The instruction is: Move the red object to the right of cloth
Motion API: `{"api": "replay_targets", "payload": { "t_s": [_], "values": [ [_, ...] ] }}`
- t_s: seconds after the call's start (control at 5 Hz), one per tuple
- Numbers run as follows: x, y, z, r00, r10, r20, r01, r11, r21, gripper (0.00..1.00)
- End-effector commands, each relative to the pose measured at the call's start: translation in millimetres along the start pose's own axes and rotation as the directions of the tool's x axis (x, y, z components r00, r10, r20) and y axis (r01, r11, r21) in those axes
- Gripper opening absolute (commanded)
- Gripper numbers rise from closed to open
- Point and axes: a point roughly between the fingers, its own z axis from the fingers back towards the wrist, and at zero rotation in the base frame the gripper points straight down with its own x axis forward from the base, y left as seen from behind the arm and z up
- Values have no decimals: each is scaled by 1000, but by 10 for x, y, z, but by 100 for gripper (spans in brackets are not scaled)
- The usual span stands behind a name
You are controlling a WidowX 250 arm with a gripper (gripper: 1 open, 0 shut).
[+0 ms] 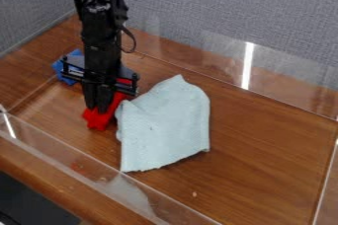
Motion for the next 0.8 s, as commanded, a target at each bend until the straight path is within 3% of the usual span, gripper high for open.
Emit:
{"api": "replay_targets", "payload": {
  "t_s": [0.0, 0.6],
  "values": [
    [40, -16, 247, 997, -13, 75, 13, 1000, 6, 0],
    [26, -111, 577, 990, -49, 129, 50, 999, -4, 0]
  ]
}}
